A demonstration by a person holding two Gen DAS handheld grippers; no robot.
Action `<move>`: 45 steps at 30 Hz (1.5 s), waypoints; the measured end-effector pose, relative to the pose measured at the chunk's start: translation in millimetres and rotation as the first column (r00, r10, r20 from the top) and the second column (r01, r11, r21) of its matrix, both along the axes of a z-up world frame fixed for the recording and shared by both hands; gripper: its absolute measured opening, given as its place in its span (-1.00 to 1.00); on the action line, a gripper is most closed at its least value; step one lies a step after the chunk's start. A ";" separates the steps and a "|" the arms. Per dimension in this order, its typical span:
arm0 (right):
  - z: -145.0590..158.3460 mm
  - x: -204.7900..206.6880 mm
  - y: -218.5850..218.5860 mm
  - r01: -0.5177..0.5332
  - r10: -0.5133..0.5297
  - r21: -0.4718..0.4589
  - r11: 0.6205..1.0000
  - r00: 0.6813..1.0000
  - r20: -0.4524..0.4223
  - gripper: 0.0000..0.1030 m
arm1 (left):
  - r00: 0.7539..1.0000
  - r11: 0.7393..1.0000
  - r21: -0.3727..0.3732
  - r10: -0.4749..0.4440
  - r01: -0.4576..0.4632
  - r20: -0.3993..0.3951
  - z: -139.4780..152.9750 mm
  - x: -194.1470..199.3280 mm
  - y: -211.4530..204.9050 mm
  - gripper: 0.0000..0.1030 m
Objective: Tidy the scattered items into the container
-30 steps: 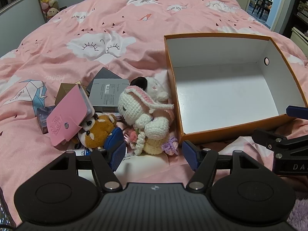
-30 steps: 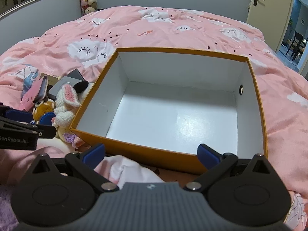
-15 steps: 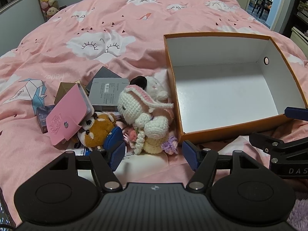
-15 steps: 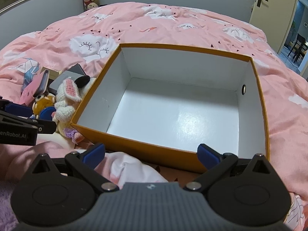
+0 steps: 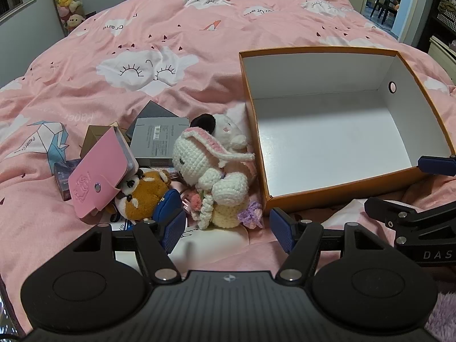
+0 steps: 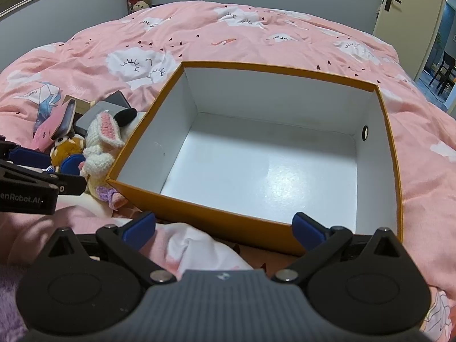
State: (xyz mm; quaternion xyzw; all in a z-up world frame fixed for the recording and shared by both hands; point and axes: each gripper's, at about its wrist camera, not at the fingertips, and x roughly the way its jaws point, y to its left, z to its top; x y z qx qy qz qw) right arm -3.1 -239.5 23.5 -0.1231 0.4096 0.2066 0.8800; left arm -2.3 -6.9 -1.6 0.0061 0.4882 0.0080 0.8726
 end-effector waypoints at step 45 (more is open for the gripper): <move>24.1 54.1 87.5 -0.338 0.338 0.093 0.937 0.941 0.017 -0.09 | 0.998 0.992 -0.122 0.024 -0.016 0.060 16.3 30.7 63.0 0.34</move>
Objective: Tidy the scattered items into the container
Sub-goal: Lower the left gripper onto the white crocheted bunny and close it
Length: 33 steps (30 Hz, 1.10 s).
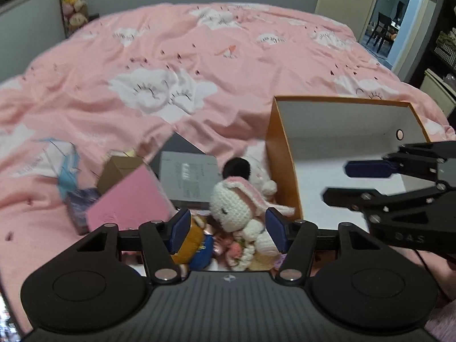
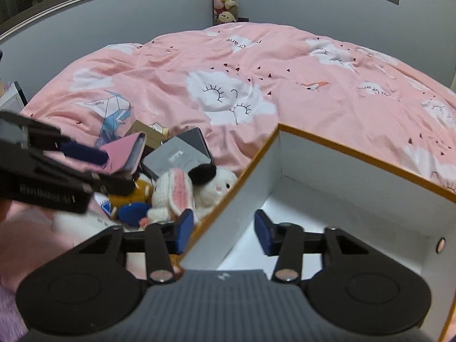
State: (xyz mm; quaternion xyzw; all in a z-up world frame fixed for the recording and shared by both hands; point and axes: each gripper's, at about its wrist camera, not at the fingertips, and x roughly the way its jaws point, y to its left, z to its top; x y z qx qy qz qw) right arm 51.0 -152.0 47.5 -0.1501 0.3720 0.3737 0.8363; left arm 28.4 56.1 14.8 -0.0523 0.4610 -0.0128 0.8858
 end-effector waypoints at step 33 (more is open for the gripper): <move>-15.1 37.5 16.2 -0.014 0.016 0.031 0.999 0.998 -0.063 -0.01 | 0.986 0.977 -0.145 0.144 -0.156 -0.090 -17.6 32.2 23.9 -0.15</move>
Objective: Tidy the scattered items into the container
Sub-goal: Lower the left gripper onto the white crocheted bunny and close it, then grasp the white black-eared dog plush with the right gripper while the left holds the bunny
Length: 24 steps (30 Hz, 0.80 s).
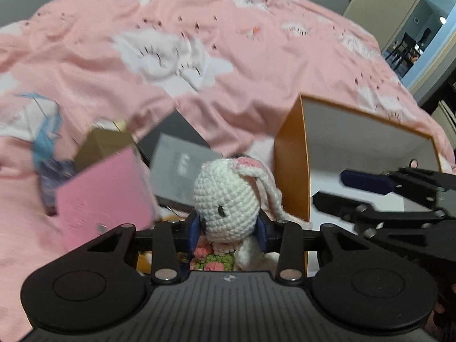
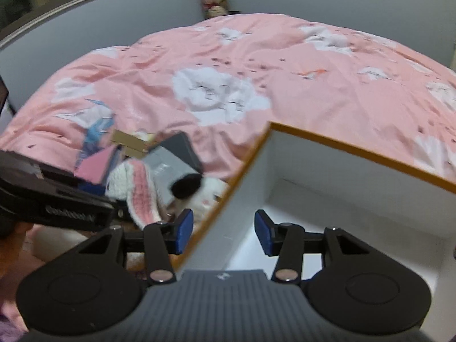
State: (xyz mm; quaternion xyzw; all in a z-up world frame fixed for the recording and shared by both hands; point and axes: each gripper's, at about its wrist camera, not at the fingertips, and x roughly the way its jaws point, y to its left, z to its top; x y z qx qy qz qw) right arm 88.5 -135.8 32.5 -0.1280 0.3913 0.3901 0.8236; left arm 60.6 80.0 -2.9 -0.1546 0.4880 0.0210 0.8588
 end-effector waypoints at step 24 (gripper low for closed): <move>-39.7 5.7 91.9 -0.288 0.335 -0.258 0.922 0.929 0.160 -0.82 | 0.998 0.997 -0.049 0.061 -0.060 0.024 4.0 -3.6 44.2 -0.13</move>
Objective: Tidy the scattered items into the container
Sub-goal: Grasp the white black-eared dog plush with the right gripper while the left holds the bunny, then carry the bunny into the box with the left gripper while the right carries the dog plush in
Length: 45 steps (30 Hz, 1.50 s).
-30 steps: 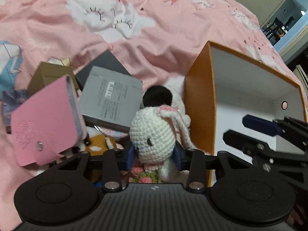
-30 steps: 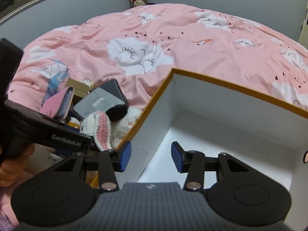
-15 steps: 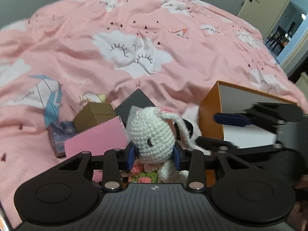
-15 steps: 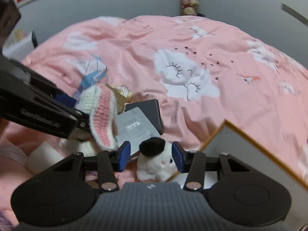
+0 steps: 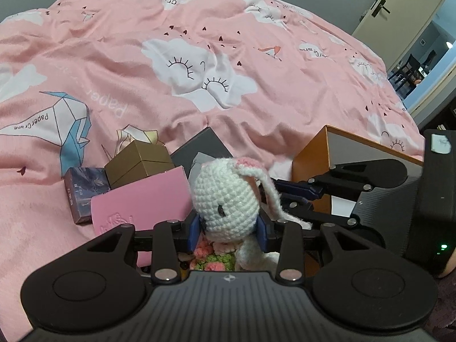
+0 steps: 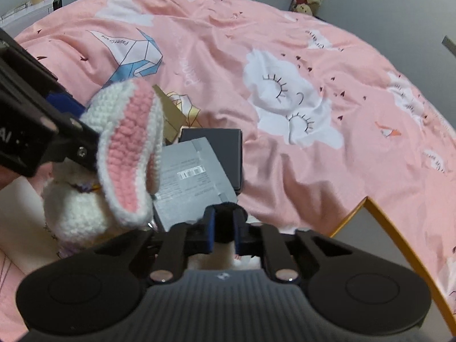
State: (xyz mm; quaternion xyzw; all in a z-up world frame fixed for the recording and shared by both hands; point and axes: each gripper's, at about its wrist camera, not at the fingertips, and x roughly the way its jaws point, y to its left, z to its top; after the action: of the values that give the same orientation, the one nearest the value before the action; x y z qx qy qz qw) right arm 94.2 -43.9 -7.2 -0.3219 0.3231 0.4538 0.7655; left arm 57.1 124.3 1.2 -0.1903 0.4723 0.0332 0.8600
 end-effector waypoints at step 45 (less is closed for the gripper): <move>37.4 -9.0 -194.3 0.436 -0.422 0.178 0.882 0.900 -0.112 -0.84 | 0.894 0.888 0.116 -0.435 0.445 -0.104 -19.6 85.1 -177.3 -0.14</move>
State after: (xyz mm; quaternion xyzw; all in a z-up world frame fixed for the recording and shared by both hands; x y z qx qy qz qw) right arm 85.2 -238.2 30.2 -0.1484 0.3660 0.3140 0.8634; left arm 142.2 -53.0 -18.4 -0.0174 0.5317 -0.1231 0.8378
